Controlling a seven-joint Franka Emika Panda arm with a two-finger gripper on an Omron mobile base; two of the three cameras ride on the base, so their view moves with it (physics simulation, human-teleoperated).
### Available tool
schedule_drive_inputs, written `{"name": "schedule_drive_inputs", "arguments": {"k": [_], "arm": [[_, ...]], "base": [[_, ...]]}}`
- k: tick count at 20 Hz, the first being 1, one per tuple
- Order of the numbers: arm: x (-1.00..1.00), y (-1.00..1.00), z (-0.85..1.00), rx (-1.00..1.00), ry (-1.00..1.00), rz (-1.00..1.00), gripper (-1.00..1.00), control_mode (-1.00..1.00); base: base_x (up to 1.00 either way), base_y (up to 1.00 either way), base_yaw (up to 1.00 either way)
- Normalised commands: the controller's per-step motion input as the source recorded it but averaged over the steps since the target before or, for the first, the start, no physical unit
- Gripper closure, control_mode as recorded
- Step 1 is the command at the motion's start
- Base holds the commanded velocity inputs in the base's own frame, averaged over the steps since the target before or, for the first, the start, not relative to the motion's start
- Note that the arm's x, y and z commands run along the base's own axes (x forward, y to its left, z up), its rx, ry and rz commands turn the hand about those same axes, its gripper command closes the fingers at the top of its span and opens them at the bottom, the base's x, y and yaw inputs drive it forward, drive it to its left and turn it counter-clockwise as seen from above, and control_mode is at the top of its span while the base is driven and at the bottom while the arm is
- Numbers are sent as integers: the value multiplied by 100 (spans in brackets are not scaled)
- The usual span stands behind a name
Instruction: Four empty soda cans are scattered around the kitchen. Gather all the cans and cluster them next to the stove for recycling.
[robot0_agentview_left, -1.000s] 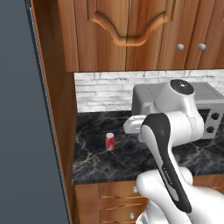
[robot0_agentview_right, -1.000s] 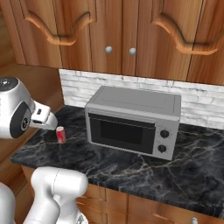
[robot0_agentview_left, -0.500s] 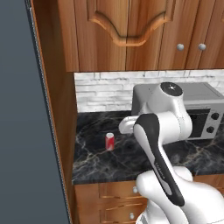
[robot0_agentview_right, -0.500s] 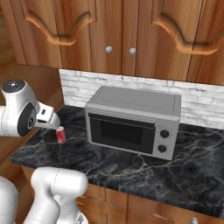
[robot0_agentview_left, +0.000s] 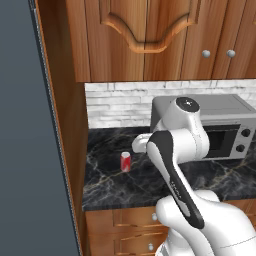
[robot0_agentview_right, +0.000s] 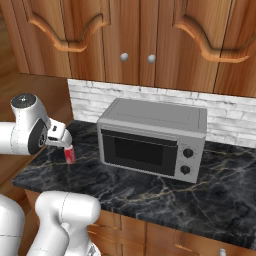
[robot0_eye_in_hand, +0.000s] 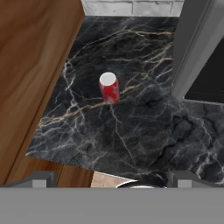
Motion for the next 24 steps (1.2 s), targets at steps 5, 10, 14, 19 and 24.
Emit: {"name": "schedule_drive_inputs", "arguments": {"k": [5,10,14,19,24], "arm": [[25,2,-15,0,0,0,-100,-100],[22,0,-14,0,0,0,-100,-100],[21,7,-27,0,0,0,-100,-100],[30,10,-32,0,4,0,-100,-100],[34,8,-25,0,5,0,-100,-100]], "base": [[0,0,0],[0,0,0],[0,0,0],[0,0,0],[0,0,0]]}}
